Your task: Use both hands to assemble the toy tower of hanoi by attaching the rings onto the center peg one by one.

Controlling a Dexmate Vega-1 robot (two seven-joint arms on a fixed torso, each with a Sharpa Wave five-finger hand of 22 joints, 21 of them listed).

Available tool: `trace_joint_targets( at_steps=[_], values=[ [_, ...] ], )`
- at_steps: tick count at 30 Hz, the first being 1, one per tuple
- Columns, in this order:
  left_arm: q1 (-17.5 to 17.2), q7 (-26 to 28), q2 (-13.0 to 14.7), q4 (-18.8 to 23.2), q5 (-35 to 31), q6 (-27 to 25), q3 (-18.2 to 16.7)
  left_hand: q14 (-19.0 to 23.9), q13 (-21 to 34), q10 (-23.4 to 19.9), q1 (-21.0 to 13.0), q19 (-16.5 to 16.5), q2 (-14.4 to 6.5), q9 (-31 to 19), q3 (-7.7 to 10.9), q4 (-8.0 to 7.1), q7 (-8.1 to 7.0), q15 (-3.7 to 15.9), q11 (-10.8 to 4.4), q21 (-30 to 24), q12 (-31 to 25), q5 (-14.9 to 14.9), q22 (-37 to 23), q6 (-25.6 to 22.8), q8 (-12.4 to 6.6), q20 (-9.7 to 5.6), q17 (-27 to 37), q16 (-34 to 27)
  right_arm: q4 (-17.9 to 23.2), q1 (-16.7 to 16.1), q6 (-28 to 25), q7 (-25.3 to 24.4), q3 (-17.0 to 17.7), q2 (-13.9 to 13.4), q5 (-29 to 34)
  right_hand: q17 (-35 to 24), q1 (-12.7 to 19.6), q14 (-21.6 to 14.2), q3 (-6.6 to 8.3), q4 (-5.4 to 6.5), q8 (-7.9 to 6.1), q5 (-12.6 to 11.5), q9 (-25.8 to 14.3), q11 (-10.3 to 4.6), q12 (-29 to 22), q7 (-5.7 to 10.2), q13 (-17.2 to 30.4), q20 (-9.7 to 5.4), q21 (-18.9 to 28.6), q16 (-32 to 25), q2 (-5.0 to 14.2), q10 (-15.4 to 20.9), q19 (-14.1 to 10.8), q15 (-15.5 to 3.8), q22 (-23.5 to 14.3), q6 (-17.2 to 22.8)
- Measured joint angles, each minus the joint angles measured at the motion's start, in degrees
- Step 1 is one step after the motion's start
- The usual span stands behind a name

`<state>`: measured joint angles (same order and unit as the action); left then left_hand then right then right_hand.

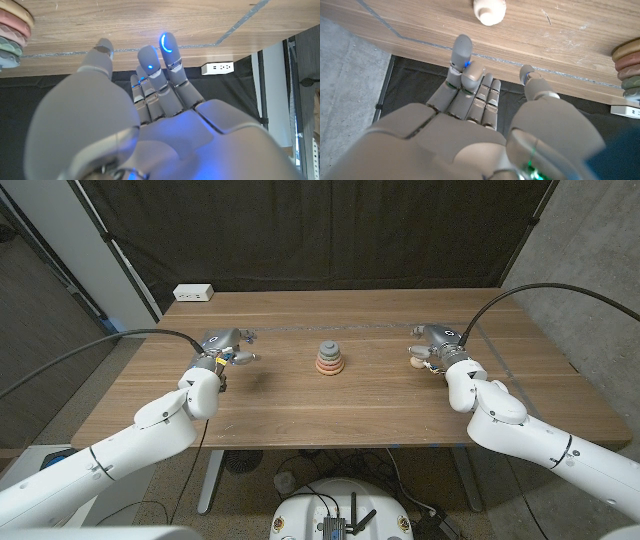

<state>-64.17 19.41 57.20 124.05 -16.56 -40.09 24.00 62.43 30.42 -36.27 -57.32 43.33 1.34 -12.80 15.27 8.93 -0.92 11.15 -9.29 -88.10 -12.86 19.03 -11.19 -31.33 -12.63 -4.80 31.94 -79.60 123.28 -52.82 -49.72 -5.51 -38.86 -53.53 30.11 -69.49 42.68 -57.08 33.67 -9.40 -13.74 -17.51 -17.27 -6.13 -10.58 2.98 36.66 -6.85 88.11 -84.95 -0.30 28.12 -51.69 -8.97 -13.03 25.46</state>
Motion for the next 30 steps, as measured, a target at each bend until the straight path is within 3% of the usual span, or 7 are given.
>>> trace_joint_targets(
  at_steps=[8,30],
  values=[
    [-0.3,0.4,0.6,0.3,0.5,-0.1,-0.5,0.0,0.0,-0.1,0.0,0.0,0.0,0.0,0.00,0.00,0.02,0.00,0.07,0.0,0.0,0.1,0.0,-0.2,0.00,0.00,0.1,0.0,0.2,2.5,-3.0,3.9,-2.6,-0.5,1.2,0.4,-0.6,0.8,0.00,0.00,1.05,0.0,0.0,0.19,0.0,-0.33,-0.3,-0.10,-0.1,0.7,-0.60,-1.3,0.7,0.37,0.3,-2.4],
    [-0.5,1.1,1.8,1.4,0.8,-1.4,-1.2,0.0,0.3,-0.7,0.8,0.0,-0.8,-0.1,0.48,0.01,0.03,0.00,0.07,0.0,0.0,0.1,0.3,-0.8,0.00,0.00,0.6,0.0,-3.3,8.7,-8.1,10.4,-8.3,0.3,2.4,1.3,0.2,2.3,-0.25,-0.25,1.27,0.0,0.3,0.70,0.0,-0.64,-1.1,0.20,-0.5,2.5,-1.36,-3.2,1.4,1.09,0.8,-3.5]
  ],
)
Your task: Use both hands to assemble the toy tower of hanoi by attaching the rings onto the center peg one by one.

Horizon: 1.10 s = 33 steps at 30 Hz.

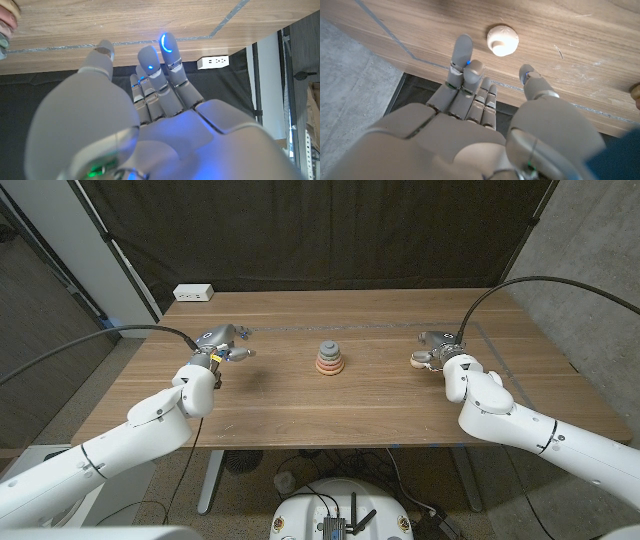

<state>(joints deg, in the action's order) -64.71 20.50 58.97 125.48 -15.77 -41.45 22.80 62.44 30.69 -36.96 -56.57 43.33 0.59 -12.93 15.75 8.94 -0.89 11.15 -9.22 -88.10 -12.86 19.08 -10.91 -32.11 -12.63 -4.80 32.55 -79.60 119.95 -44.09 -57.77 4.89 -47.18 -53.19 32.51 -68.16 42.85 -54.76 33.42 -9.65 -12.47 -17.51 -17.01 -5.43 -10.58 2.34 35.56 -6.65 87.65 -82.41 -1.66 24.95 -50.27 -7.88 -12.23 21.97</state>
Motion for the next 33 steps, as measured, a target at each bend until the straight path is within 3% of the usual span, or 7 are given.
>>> trace_joint_targets(
  at_steps=[33],
  values=[
    [-0.4,0.5,0.9,0.5,0.5,-0.4,-0.5,0.0,0.0,-0.8,0.5,0.0,-0.5,0.0,0.79,-0.17,0.13,0.00,0.30,0.0,0.0,0.4,0.0,-0.7,0.00,0.00,0.5,0.0,-5.0,5.3,-2.6,3.4,-5.1,1.5,-1.8,0.3,0.0,0.0,-0.64,0.16,0.00,0.4,0.5,0.21,-0.2,0.00,-0.9,0.31,0.0,1.1,0.01,-0.2,0.7,0.00,0.1,0.0]
  ],
)
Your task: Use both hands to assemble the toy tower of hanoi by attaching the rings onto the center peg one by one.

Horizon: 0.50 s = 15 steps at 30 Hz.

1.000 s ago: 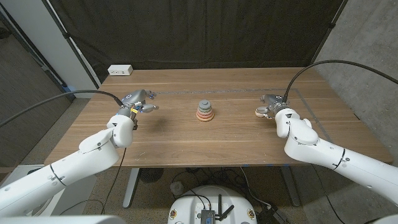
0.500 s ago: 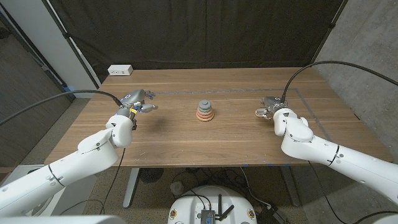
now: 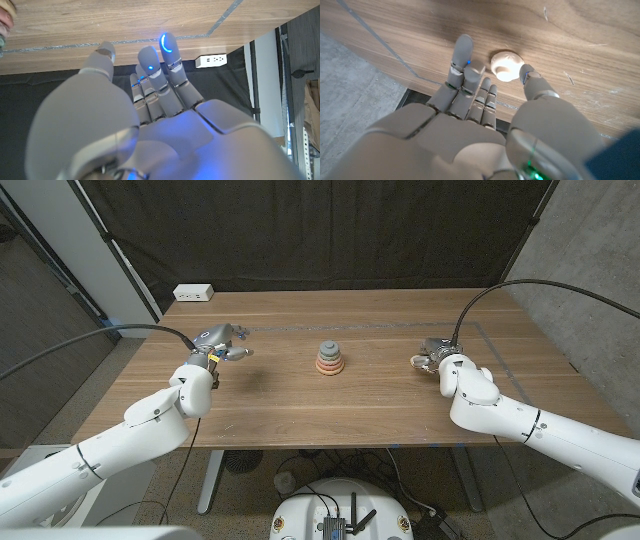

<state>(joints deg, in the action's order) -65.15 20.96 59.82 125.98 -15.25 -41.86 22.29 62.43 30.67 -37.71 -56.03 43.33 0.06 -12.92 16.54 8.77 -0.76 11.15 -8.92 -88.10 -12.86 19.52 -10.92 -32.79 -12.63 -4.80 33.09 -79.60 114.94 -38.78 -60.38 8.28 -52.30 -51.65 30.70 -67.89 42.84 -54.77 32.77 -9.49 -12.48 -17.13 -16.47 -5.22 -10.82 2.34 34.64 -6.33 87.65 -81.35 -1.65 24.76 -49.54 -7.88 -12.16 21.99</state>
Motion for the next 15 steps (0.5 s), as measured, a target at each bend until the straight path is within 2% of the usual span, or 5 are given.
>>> trace_joint_targets(
  at_steps=[15],
  values=[
    [0.6,-0.3,0.0,-0.4,0.1,0.1,0.5,0.0,0.3,-0.6,0.2,0.0,-0.2,0.0,0.32,0.32,-0.27,0.00,-0.37,0.0,0.0,0.0,0.0,-0.3,0.00,0.00,0.2,0.0,-3.1,3.1,-1.1,1.3,-3.3,1.0,-0.6,0.0,0.0,0.0,-0.23,0.24,0.00,0.0,0.3,0.00,-0.2,0.32,-0.4,0.00,0.0,0.3,0.00,0.0,0.0,0.00,0.2,0.3]
  ],
)
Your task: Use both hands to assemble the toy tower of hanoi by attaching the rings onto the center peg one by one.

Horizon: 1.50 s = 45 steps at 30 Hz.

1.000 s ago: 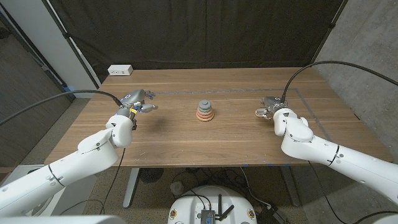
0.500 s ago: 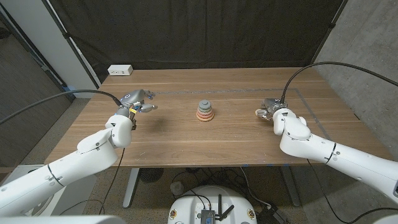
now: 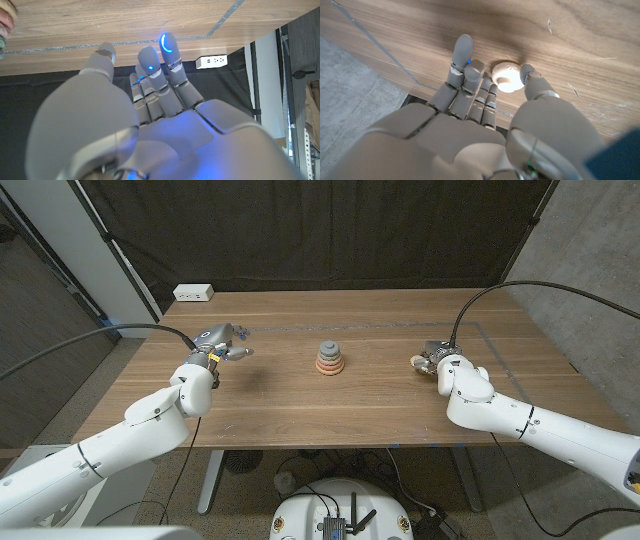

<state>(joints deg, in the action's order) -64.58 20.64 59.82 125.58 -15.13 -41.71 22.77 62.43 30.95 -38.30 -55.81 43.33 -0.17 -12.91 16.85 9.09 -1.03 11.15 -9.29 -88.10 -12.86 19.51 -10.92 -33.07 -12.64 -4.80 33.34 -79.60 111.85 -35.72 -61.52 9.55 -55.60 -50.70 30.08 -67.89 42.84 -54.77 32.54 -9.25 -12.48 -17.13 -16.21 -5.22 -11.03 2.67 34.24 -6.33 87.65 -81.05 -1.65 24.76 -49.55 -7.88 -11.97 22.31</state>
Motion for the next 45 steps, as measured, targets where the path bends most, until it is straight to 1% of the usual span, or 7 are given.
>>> trace_joint_targets(
  at_steps=[17,22,24,29,32,35,45],
  values=[
    [0.6,-0.4,-0.1,-0.5,0.1,0.2,0.5,0.0,0.0,-0.7,0.3,0.0,-0.3,0.0,0.40,-0.07,-0.15,0.00,0.06,0.0,0.0,0.2,0.0,-1.0,0.00,0.00,0.3,0.0,-1.4,2.3,-1.2,1.0,-2.7,0.5,-0.1,-0.1,0.0,0.0,-0.03,0.02,-0.26,0.3,0.2,-0.42,-0.4,0.61,-0.3,0.00,0.0,0.1,0.00,0.9,0.0,0.00,0.0,0.6],
    [0.6,-0.5,-0.1,-0.7,0.2,0.3,0.6,0.0,0.1,-1.2,0.3,0.0,-0.3,-0.3,0.72,-0.06,0.00,0.00,0.10,0.0,0.0,0.2,0.0,-1.2,0.00,0.00,0.5,0.0,-1.6,2.5,-1.2,1.0,-3.2,0.6,-0.2,-0.9,0.0,-0.8,-0.49,-0.17,-0.69,0.3,0.3,-1.03,-1.5,1.97,-0.2,0.00,0.3,-0.1,0.00,2.5,0.0,-0.14,-0.2,2.0],
    [0.6,-0.5,-0.1,-0.7,0.3,0.3,0.6,0.0,0.3,-1.2,0.5,0.0,-0.5,-0.3,1.03,-0.08,0.09,0.00,0.11,0.0,0.0,0.2,-0.1,-1.3,0.00,0.00,0.5,0.0,-1.6,2.5,-1.2,0.8,-3.3,0.6,-0.3,-1.1,0.0,-1.2,-0.56,-0.24,-1.12,0.3,0.4,-1.79,-2.4,2.78,0.5,-0.01,0.5,-0.3,0.02,4.8,0.0,-0.54,-0.4,2.8],
    [0.6,-0.5,-0.1,-0.7,0.4,0.4,0.6,0.0,0.3,-1.6,0.8,0.0,-0.8,-0.3,1.18,0.08,0.02,0.00,0.17,0.0,0.0,0.2,-0.2,-1.8,0.00,0.00,0.8,0.0,-1.8,2.3,-1.1,0.0,-3.3,0.8,-0.6,-2.0,0.5,-4.4,-0.56,-0.24,-2.51,0.3,0.7,-3.23,-3.8,4.15,2.1,-0.65,1.1,-2.6,0.47,9.7,-2.9,-1.40,-1.1,6.1],
    [0.6,-0.6,-0.1,-0.7,0.5,0.4,0.6,0.0,0.5,-1.7,0.8,0.0,-0.8,-0.3,1.59,0.01,0.02,0.00,0.09,0.4,0.0,0.2,-0.4,-1.8,0.00,0.00,1.1,0.0,-1.8,1.9,-0.8,-0.7,-3.0,0.8,-0.9,-2.3,0.8,-6.5,-0.56,-0.25,-3.47,0.3,0.9,-2.69,-4.5,5.09,2.9,-1.33,1.1,-4.4,0.85,11.0,-4.5,-2.51,-1.5,8.4],
    [0.6,-0.6,0.0,-0.7,0.6,0.4,0.6,0.0,0.5,-1.8,0.8,0.0,-0.8,-0.3,1.67,0.09,-0.10,0.00,0.10,0.4,0.0,0.2,-0.4,-1.9,0.00,0.00,1.1,0.0,-1.8,1.5,-0.5,-1.4,-2.7,0.9,-1.1,-2.3,0.8,-8.0,-0.64,-0.33,-4.11,0.0,1.0,-4.05,-4.8,5.78,3.7,-1.65,1.1,-5.6,0.86,13.6,-6.0,-3.30,-1.8,10.1],
    [0.3,-0.6,0.1,-0.5,0.8,0.6,0.3,0.0,0.5,-2.4,1.0,0.0,-1.0,-0.3,2.22,0.16,-0.07,0.00,0.10,0.4,0.0,0.6,-0.4,-2.3,0.00,0.00,1.3,0.0,-1.6,0.5,0.1,-3.3,-2.0,1.0,-1.4,-2.5,1.1,-10.4,-0.45,-0.14,-5.38,-0.3,1.2,-3.49,-5.1,5.31,4.9,-2.67,1.1,-7.2,1.11,15.8,-7.8,-4.63,-2.3,12.3]
  ],
)
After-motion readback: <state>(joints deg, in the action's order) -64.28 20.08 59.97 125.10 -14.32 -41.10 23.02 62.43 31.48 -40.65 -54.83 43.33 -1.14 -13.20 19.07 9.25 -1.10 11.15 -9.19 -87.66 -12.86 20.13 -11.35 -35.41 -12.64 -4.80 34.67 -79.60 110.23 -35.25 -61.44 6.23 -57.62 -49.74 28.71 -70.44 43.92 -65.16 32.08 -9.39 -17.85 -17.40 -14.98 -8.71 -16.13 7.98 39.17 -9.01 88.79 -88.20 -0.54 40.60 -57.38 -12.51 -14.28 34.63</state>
